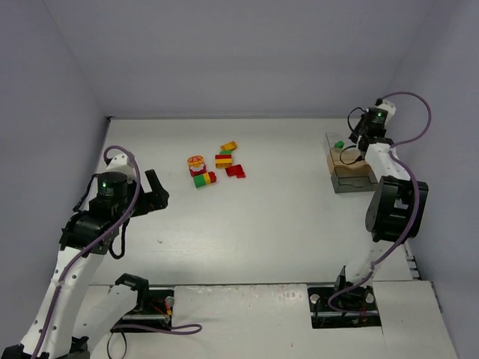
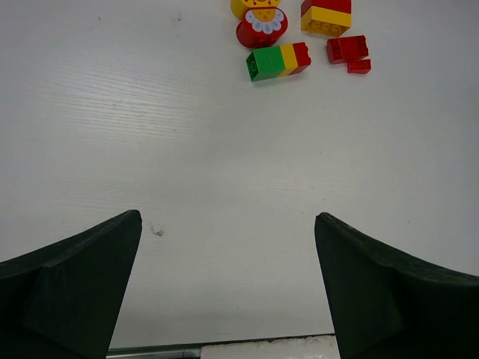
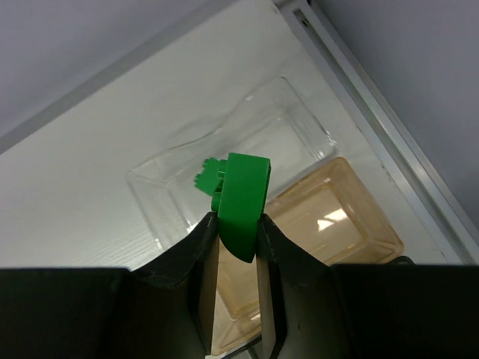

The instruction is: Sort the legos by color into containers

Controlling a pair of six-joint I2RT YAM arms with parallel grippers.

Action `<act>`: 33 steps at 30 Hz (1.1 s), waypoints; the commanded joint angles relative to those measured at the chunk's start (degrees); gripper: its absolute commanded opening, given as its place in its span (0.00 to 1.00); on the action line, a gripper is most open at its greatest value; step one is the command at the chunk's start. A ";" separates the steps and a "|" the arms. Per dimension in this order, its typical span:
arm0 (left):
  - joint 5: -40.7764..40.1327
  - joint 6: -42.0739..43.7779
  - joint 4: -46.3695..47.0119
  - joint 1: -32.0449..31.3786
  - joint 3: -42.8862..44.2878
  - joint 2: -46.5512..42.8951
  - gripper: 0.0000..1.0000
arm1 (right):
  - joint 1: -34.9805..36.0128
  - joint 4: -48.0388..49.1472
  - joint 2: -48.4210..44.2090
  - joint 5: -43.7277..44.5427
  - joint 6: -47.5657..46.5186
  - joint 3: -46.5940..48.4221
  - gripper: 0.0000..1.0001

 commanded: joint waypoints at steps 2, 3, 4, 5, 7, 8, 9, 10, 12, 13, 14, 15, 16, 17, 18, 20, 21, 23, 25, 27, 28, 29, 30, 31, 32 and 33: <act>0.19 -1.22 4.34 -0.27 0.29 0.97 0.92 | -3.37 0.74 0.78 -2.62 6.61 1.44 0.00; 0.19 -1.31 4.16 -0.27 0.37 1.06 0.92 | -3.81 0.74 1.83 -2.72 6.88 1.88 0.00; 0.19 -1.31 4.16 -0.27 0.37 0.97 0.92 | -4.17 0.74 2.54 -2.63 7.23 3.10 0.00; 0.19 -1.31 4.07 -0.27 0.37 0.89 0.92 | -4.87 0.74 3.24 -4.72 7.23 3.81 0.00; 0.19 -1.40 3.90 -0.27 0.11 0.62 0.92 | -5.31 0.65 5.26 -5.26 7.23 6.09 0.00; 0.19 -1.40 3.72 -0.27 0.02 0.53 0.92 | -5.40 0.65 5.96 -5.44 7.06 6.71 0.00; 0.19 -1.40 3.55 -0.27 -0.07 0.36 0.92 | -5.66 0.57 7.28 -5.88 6.97 7.41 0.00; 0.19 -1.40 3.28 -0.27 -0.07 0.27 0.93 | -5.75 0.48 7.99 -6.14 7.14 8.12 0.00; 0.10 -1.40 3.02 -0.27 -0.16 0.18 0.92 | -6.01 -0.05 10.01 -6.67 7.49 9.96 0.01; 0.01 -1.31 2.76 -0.27 -0.33 0.18 0.92 | -6.10 -0.05 10.71 -6.67 7.58 10.58 0.02; 0.01 -1.31 2.84 -0.27 -0.33 0.27 0.92 | -6.10 -0.05 11.85 -6.76 7.76 11.37 0.03; 0.01 -1.31 2.76 -0.27 -0.33 0.27 0.92 | -6.10 -0.14 12.38 -6.76 7.93 11.72 0.04; -0.08 -1.22 2.75 -0.27 -0.24 0.27 0.92 | -6.10 -0.23 12.91 -6.76 8.20 12.07 0.06; -0.08 -1.22 2.75 -0.27 -0.16 0.36 0.92 | -6.19 -0.23 13.96 -6.67 8.46 12.34 0.09; -0.08 -1.13 2.67 -0.18 -0.07 0.62 0.92 | -6.19 -0.31 14.32 -6.76 8.90 12.69 0.11; -0.25 -0.96 2.58 -0.27 0.20 0.88 0.92 | -6.19 -0.31 14.93 -7.11 9.25 12.96 0.18; -0.34 -0.87 2.40 -0.27 0.37 1.15 0.92 | -6.19 -0.31 14.94 -7.20 9.60 12.96 0.20; -0.43 -0.78 2.40 -0.27 0.55 1.32 0.92 | -6.10 -0.31 14.67 -7.20 9.52 12.96 0.25; -0.43 -0.61 2.40 -0.27 0.46 1.59 0.92 | -6.10 -0.31 14.15 -7.29 8.91 12.96 0.30; -0.43 -0.52 2.66 -0.27 0.37 1.76 0.92 | -5.93 -0.31 13.01 -7.55 8.29 13.04 0.33; -0.34 -0.52 2.84 -0.27 0.37 1.85 0.92 | -5.67 -0.23 12.48 -7.90 7.24 13.04 0.39; -0.25 -0.43 3.19 -0.27 0.20 2.03 0.92 | -5.66 -0.23 11.26 -7.90 6.62 13.04 0.41; -0.17 -0.43 3.45 -0.27 0.11 2.20 0.92 | -5.23 -0.31 10.72 -7.73 6.09 13.04 0.41; 0.10 -0.34 3.72 -0.27 0.11 2.38 0.92 | -4.88 -0.31 9.41 -7.82 5.39 12.70 0.42; 0.18 -0.43 4.16 -0.27 0.20 2.73 0.92 | -4.61 -0.40 8.53 -7.90 5.04 12.43 0.42; 0.19 -0.43 4.42 -0.27 0.28 2.90 0.92 | -4.26 -0.40 7.65 -8.16 4.60 11.99 0.42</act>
